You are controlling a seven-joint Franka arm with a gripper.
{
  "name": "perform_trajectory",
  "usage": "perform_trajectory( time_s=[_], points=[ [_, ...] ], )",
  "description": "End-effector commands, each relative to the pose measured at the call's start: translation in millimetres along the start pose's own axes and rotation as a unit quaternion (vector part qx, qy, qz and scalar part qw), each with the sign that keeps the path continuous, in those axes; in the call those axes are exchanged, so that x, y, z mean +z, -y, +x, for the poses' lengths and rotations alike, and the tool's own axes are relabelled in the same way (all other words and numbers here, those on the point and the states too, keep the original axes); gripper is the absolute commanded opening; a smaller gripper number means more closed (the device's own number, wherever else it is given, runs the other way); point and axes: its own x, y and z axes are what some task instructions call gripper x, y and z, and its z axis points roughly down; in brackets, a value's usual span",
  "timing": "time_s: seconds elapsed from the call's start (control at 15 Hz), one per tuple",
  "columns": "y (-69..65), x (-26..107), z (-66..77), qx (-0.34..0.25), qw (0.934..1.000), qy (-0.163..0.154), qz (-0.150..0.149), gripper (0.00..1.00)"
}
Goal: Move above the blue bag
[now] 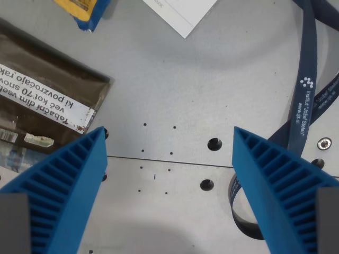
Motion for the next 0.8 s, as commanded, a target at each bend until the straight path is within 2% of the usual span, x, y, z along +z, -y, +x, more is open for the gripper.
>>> perform_trajectory(
  time_s=[0.07,0.47,0.8],
  points=[
    [-0.1,-2.1,0.2,0.000,1.0000,-0.003,0.000,1.00],
    [0.6,-1.4,0.8,-0.013,0.9999,-0.003,0.000,1.00],
    [4.3,3.1,4.3,-0.059,0.9982,-0.005,0.002,1.00]
  ],
)
